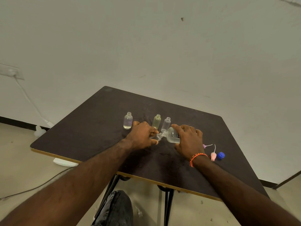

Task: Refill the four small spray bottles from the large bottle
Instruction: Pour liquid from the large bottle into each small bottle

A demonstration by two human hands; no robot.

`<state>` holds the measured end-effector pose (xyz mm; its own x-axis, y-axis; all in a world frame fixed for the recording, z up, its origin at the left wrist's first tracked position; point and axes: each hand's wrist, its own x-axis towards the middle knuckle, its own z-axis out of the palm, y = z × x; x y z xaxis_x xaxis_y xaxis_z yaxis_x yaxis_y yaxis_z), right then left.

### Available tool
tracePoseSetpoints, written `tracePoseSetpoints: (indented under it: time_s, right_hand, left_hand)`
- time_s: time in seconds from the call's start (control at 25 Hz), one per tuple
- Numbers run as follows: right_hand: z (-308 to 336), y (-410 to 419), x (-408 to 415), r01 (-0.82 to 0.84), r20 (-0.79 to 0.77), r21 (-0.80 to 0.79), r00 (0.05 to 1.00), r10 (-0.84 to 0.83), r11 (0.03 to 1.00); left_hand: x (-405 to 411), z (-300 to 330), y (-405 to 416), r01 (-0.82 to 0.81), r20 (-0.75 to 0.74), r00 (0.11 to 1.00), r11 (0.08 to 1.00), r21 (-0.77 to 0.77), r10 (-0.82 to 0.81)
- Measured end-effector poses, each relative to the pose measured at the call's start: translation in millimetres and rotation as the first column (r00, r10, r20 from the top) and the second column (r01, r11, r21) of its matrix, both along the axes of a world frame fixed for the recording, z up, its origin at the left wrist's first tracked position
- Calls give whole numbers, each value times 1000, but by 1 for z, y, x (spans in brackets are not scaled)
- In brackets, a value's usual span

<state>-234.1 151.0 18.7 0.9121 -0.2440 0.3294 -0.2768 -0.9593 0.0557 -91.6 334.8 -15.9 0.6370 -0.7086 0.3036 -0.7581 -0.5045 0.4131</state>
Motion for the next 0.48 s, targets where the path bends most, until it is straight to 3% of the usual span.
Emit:
tracePoseSetpoints:
  time_s: [0.48]
  right_hand:
    - [4,2,4,-5,-4,-39,1000,5,999]
  left_hand:
    - [0,-2,2,-4,-5,1000,1000,-27,4]
